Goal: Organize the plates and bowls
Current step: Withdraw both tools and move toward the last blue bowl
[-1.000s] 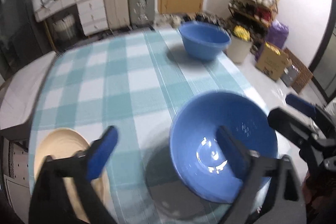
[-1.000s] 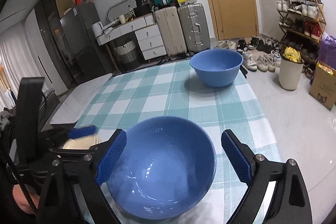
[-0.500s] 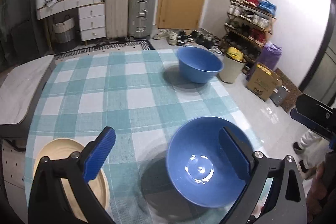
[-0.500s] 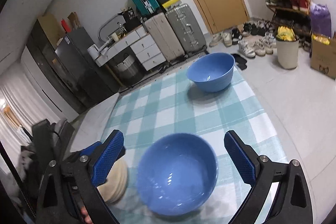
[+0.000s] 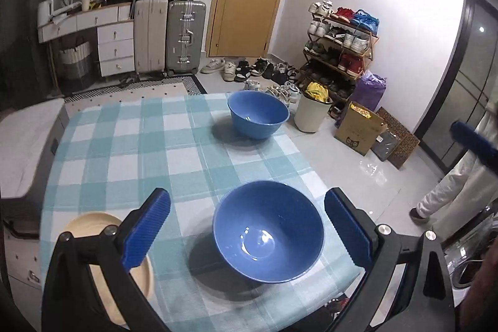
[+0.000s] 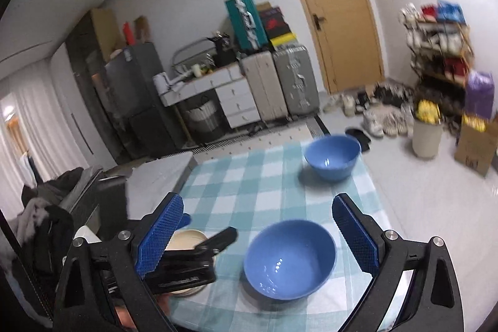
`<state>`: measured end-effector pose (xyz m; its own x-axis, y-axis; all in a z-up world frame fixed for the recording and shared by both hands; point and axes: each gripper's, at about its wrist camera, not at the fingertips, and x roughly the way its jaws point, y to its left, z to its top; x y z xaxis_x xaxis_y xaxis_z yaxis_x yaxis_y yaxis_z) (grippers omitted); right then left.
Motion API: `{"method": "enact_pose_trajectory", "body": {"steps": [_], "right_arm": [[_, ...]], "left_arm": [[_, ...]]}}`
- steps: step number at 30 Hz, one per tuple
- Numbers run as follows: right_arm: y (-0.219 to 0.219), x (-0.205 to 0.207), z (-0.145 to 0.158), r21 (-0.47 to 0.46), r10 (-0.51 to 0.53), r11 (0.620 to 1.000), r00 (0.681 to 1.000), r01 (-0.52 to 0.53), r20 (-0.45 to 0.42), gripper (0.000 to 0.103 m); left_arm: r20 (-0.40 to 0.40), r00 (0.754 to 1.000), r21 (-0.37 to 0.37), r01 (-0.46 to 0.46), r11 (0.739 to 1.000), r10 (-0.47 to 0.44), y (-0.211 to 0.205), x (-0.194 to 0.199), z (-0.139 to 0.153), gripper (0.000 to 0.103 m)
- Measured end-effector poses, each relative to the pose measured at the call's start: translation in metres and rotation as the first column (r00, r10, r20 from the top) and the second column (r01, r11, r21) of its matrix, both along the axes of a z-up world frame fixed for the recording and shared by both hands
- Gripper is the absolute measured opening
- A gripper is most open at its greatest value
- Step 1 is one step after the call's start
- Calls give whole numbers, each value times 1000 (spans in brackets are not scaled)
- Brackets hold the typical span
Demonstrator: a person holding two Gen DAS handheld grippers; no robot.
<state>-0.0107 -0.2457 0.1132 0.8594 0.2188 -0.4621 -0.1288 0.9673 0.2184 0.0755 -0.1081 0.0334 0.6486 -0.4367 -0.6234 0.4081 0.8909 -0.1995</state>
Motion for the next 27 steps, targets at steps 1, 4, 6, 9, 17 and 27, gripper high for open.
{"method": "enact_pose_trajectory", "body": {"steps": [1,4,6,9,17,27], "right_arm": [[1,2,6,-5,10,1000,1000,-10,-2,99],[-3,14,16,-29,6,1000,1000,-6,-14,99],[-11,34,18,-22,18,1000,999,-19,-45,99],[-31,68,17,-16,-3,1000,996,2,-88,99],[-96,174,0,163,108,983,979,-80,-171,101],[-157,297,-72,94,-29,993,937,66,-349,101]], "left_arm": [[0,1000,6,-6,1000,6,0,2,2,100],[-21,1000,6,-11,1000,12,1,17,7,100],[-30,1000,-4,-4,1000,4,1,30,10,101],[4,1000,44,-19,999,19,-6,48,14,101],[29,999,167,-38,985,34,-39,113,6,101],[-184,983,191,39,981,-3,-82,225,-28,101]]}}
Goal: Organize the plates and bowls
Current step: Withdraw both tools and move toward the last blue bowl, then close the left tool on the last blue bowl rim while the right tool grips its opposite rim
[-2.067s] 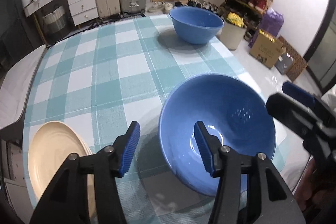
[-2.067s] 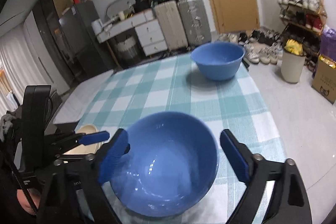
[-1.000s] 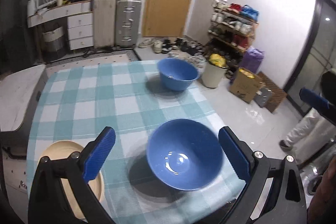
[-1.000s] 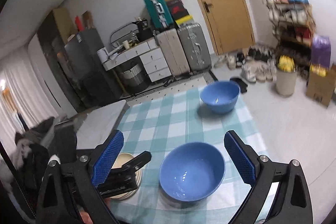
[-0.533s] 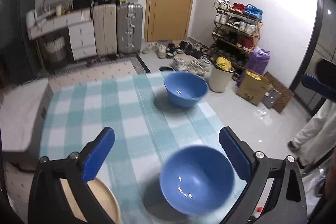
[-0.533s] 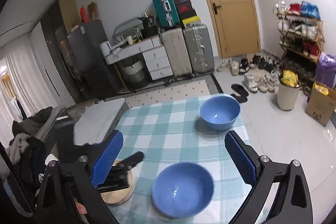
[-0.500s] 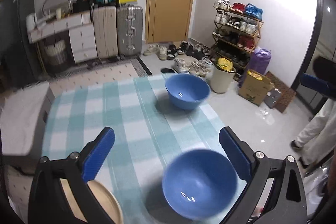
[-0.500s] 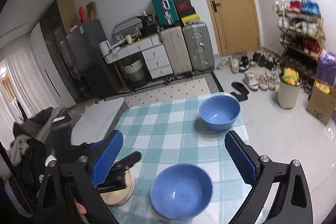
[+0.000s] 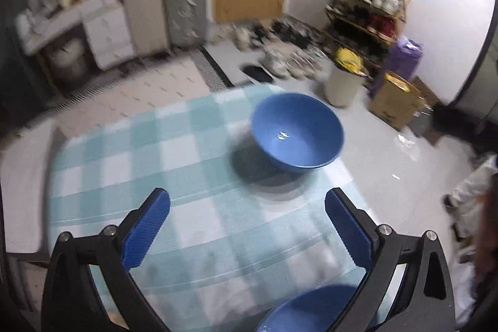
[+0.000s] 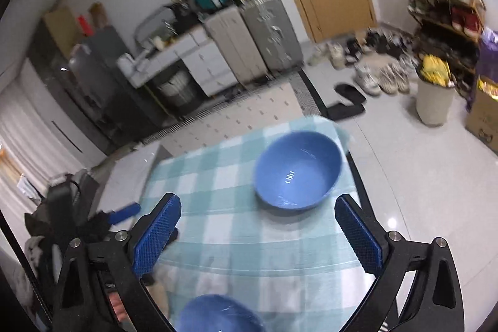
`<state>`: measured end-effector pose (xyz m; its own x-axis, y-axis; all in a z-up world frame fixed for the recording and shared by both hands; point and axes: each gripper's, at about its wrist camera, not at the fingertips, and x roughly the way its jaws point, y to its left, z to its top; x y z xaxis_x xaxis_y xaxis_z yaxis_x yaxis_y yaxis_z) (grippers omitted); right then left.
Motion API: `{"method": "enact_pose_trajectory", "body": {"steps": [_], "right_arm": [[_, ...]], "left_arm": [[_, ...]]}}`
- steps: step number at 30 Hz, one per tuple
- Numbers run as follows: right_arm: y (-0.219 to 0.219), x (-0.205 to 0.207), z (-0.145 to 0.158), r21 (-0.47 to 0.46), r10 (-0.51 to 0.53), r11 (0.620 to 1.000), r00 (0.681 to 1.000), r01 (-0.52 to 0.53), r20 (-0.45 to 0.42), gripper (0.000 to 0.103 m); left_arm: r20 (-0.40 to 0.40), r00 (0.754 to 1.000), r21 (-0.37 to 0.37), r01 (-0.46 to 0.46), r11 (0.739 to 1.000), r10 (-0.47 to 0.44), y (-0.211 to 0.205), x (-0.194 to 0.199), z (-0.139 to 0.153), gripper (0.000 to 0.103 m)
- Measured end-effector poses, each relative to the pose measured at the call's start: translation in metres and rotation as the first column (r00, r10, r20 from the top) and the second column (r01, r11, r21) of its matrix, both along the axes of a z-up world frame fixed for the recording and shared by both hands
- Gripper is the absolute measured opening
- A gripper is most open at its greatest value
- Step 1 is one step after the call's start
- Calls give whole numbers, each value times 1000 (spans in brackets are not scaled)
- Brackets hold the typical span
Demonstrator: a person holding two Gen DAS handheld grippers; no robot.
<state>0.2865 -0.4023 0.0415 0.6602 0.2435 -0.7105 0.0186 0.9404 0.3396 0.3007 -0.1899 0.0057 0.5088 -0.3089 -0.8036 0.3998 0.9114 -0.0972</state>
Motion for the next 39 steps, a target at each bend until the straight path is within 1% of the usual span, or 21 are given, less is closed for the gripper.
{"method": "enact_pose_trajectory", "body": {"steps": [2,5,7,11,13,15,19,21,22,23,24,25,28,29,31,32,35,39], "right_arm": [[-8,19,-16,-21,-23,1000,999,22,-34,101],[-19,52,-44,-61,-38,998,996,32,-86,101],[-24,68,-59,-71,-42,997,993,34,-113,101],[-36,98,-90,-76,-61,996,985,49,-160,101],[-43,108,-102,-84,-74,995,982,60,-174,101],[-46,117,-115,-91,-75,994,977,58,-201,101],[-48,130,-132,-111,-64,993,974,41,-216,99],[-48,136,-140,-115,-58,993,973,33,-223,97],[-47,136,-143,-114,-59,993,973,34,-224,96],[-49,139,-146,-113,-61,993,972,36,-225,92],[-50,141,-149,-112,-59,993,971,34,-231,88],[-50,144,-152,-111,-56,993,970,30,-238,86],[-47,149,-159,-126,-56,992,966,24,-251,81],[-47,150,-161,-130,-57,991,966,24,-253,80],[-48,154,-165,-137,-64,990,965,30,-253,78],[-47,154,-165,-136,-68,990,966,35,-248,72],[-46,156,-166,-146,-79,988,966,43,-246,70],[-44,156,-165,-148,-77,988,968,42,-240,67]], "left_arm": [[-56,998,0,-11,1000,11,-9,24,-11,101],[-84,996,59,-11,998,16,-25,50,-27,101],[-105,994,83,-8,997,17,-34,66,-40,100],[-165,986,109,38,993,-20,-55,94,-69,100],[-171,985,111,44,993,-25,-59,104,-79,100],[-204,978,120,56,991,-31,-65,114,-93,99],[-241,969,94,68,993,-43,-73,125,-107,94],[-248,967,96,81,992,-55,-79,127,-110,88],[-260,963,94,92,991,-64,-82,129,-113,80],[-269,961,92,97,991,-69,-84,130,-114,69],[-282,957,92,104,990,-75,-86,132,-116,62],[-291,954,95,108,990,-76,-88,133,-117,52],[-308,948,85,105,991,-74,-90,138,-119,46],[-312,947,81,101,992,-71,-90,140,-119,38],[-329,942,80,102,992,-70,-91,142,-120,28],[-333,940,79,102,992,-70,-90,143,-121,23],[-334,939,86,119,989,-84,-92,142,-121,13],[-345,934,79,126,989,-92,-93,144,-122,13]]}}
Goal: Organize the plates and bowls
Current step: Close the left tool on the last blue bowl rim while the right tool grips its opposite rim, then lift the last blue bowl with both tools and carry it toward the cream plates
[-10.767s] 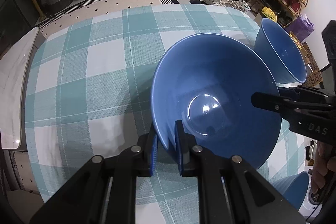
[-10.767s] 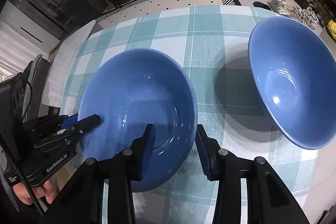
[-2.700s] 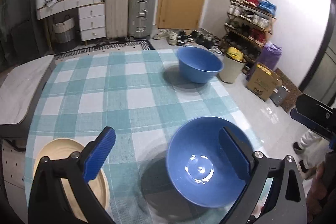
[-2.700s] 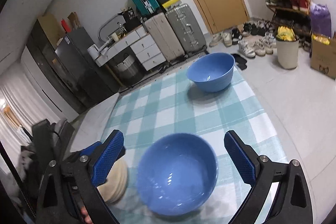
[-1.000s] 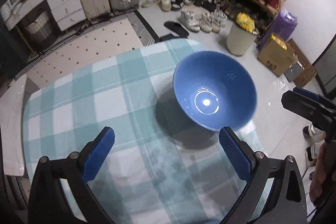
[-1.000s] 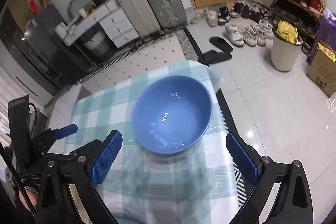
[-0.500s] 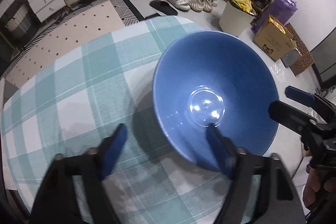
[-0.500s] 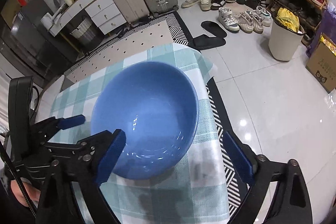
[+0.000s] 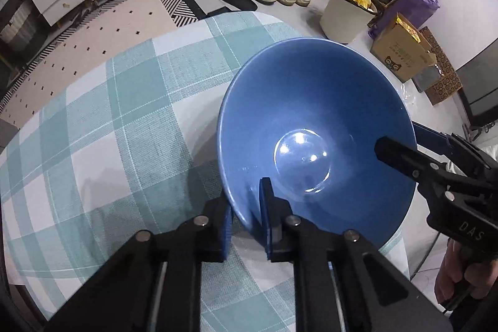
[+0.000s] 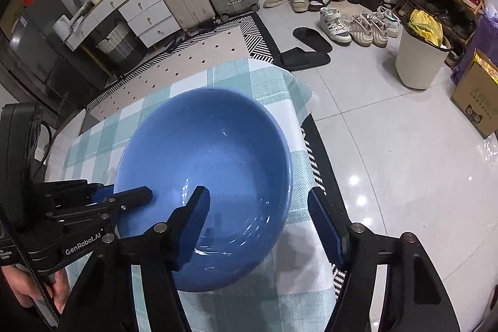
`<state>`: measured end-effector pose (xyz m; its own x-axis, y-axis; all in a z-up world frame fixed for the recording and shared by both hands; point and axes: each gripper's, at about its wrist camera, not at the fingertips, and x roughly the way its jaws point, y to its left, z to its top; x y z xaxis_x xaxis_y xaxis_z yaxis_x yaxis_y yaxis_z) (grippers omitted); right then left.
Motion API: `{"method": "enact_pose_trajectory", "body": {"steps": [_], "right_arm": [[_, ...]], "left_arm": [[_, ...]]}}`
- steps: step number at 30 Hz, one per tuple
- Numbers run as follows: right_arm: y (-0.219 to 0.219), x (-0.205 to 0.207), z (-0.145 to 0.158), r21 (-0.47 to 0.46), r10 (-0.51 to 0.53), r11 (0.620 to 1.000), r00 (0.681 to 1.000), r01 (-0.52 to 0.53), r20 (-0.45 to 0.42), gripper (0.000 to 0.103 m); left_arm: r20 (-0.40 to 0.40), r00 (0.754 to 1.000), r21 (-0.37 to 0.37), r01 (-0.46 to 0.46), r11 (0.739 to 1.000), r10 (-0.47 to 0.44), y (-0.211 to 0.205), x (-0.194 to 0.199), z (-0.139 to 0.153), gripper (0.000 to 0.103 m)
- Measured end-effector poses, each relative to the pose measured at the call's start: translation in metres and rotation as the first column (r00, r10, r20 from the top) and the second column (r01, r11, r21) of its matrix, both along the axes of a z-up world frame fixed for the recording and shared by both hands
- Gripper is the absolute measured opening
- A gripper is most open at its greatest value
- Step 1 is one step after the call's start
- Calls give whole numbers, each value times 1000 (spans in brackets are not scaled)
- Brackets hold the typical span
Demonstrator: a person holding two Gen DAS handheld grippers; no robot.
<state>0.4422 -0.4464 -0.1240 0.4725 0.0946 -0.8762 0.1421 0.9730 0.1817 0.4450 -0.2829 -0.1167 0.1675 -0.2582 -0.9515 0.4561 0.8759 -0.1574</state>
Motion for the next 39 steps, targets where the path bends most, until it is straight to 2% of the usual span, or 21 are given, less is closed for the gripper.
{"method": "enact_pose_trajectory", "body": {"steps": [7,9,11,18,27,39], "right_arm": [[2,0,-3,12,4,1000,1000,-4,-26,48],[0,1,-6,26,-7,1000,999,8,-44,35],[-1,1,-9,30,-20,999,998,22,-65,29],[-2,-1,-11,39,-21,999,997,24,-80,15],[3,-2,-10,5,-21,1000,993,22,-114,9],[32,-18,-3,-10,18,1000,990,-19,-141,9]], "left_arm": [[-4,1000,22,-5,1000,5,3,0,-2,12],[-5,1000,22,-8,1000,8,4,-1,-2,12],[-1,1000,32,-6,999,6,4,-3,-3,12],[0,1000,48,-5,999,5,4,-6,-3,12],[2,1000,65,1,998,-1,5,-12,-3,12],[3,999,62,-32,998,32,34,-34,1,12]]}}
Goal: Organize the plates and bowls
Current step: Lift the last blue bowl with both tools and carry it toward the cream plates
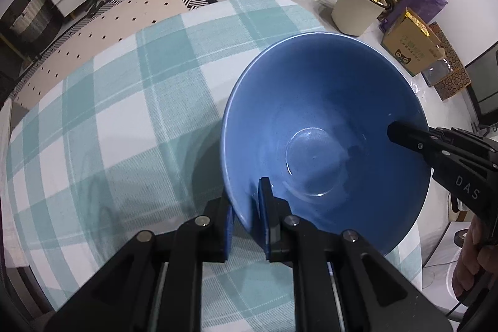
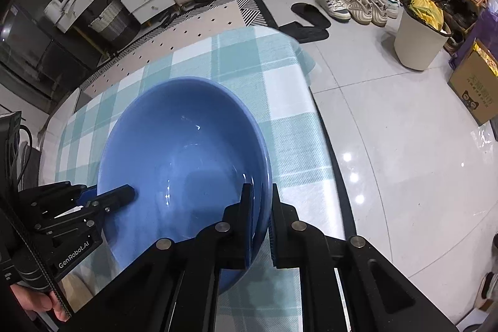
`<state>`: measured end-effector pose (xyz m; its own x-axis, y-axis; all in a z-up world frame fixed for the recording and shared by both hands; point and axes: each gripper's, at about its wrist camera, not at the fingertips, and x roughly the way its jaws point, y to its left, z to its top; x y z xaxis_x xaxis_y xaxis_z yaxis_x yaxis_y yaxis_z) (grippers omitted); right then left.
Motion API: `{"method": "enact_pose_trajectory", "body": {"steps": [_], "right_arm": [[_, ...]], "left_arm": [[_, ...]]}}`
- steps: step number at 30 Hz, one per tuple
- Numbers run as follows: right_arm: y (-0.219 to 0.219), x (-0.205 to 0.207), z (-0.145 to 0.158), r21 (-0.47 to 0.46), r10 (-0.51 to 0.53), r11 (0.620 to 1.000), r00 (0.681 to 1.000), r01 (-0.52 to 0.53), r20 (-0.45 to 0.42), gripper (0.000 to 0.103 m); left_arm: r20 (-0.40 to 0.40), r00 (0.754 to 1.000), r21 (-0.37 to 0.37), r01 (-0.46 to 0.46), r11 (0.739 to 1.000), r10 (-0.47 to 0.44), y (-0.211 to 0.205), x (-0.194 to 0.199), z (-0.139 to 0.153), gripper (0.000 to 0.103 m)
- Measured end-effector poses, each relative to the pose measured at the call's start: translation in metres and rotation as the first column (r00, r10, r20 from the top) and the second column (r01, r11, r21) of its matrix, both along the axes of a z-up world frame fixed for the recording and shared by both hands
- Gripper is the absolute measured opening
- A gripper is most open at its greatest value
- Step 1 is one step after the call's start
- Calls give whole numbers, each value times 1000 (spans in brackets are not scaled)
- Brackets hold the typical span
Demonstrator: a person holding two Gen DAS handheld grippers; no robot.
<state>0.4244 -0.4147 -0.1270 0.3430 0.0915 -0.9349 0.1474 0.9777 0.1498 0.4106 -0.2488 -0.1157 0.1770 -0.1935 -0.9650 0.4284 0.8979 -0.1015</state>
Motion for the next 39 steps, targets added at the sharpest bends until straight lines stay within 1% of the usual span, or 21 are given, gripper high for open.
{"method": "enact_pose_trajectory", "body": {"steps": [5,8,16,20,24,28,32,35,39], "right_arm": [[21,-10,1,-5,31,999,1000,-31,-1,9],[31,-17,3,22,45,999,999,-45,1,9],[59,-31,1,14,91,996,995,-91,-30,9],[64,-34,-5,17,98,995,994,-97,-55,9],[69,-35,-11,9,104,995,992,-103,-69,9],[70,-34,-15,-4,101,995,993,-101,-66,9],[69,-30,-17,-3,95,995,993,-95,-73,9],[69,-30,-18,-7,94,995,993,-95,-77,9],[69,-30,-11,-3,94,996,993,-94,-66,9]], "left_arm": [[-8,1000,15,-16,1000,16,18,-15,-1,13],[-16,999,4,-32,999,32,32,-26,0,13],[-29,998,-17,-60,998,60,58,-47,3,14],[-30,998,-7,-60,998,60,62,-54,2,14],[-37,997,7,-63,998,63,64,-58,-7,14],[-31,998,3,-52,999,52,63,-60,-8,14],[-56,996,-10,-63,998,62,63,-56,-12,14],[-58,996,-4,-61,998,61,62,-57,-12,14],[-62,996,-15,-63,998,62,63,-59,-7,15]]}}
